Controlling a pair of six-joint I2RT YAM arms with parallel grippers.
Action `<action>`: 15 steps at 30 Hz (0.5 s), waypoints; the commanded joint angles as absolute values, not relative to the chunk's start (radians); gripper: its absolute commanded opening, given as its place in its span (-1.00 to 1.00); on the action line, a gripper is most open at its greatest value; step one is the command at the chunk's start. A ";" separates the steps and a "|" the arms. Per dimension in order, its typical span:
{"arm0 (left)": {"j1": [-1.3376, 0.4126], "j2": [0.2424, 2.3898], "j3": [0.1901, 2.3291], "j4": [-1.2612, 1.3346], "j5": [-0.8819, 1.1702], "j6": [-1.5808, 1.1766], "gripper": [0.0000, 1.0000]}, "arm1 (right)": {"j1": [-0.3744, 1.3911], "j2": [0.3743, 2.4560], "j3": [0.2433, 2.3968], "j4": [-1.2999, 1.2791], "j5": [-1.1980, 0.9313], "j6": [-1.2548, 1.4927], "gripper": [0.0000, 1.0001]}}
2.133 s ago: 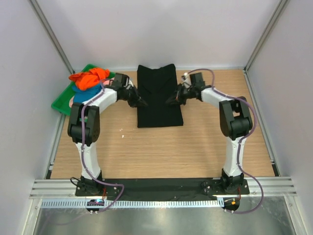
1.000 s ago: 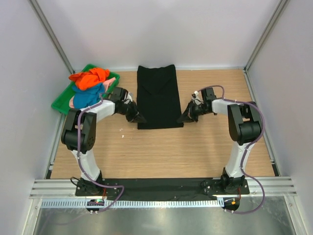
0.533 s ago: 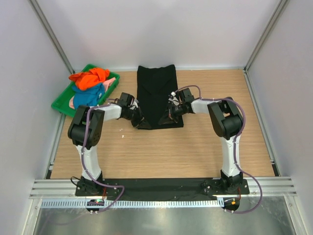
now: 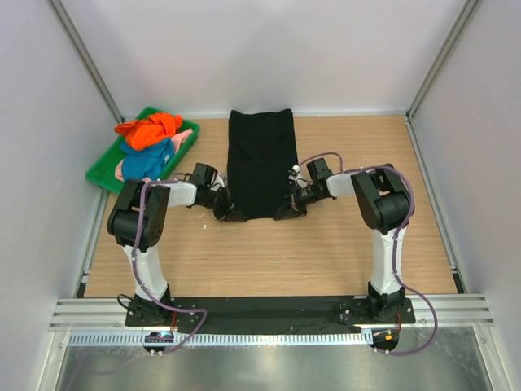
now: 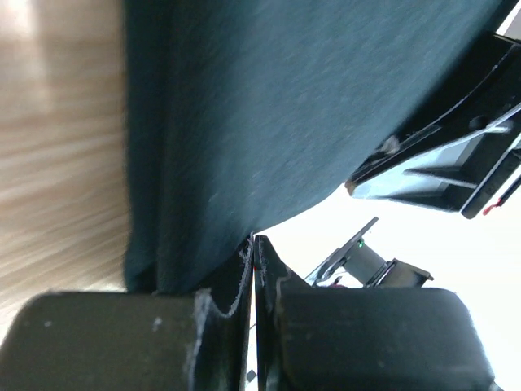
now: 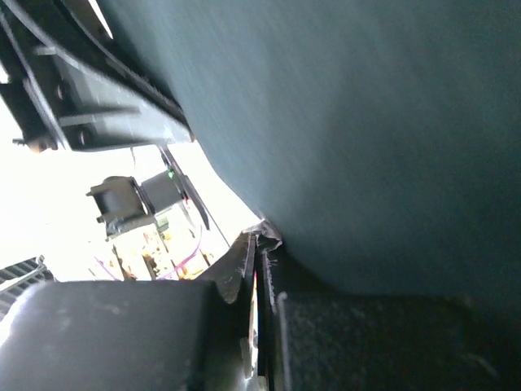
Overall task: Fold and stack the t-shirts
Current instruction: Fold the tshirt
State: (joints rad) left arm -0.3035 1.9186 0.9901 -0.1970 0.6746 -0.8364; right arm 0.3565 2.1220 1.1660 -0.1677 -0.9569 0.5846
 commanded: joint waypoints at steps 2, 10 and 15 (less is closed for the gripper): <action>-0.278 1.910 0.920 -0.258 0.591 -0.769 -0.98 | 0.253 2.045 1.042 -0.175 -0.946 0.583 -0.97; -0.276 1.838 0.917 -0.284 0.658 -0.758 -0.99 | 0.121 1.922 0.891 -0.201 -0.919 0.568 -0.97; -0.276 1.717 0.995 -0.397 0.675 -0.727 -0.95 | 0.153 1.795 0.940 -0.251 -0.919 0.598 -0.97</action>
State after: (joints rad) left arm -0.2806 1.8187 0.9405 -0.3088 0.6777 -0.7734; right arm 0.1219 1.9034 0.8963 -0.2058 -0.9287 0.5682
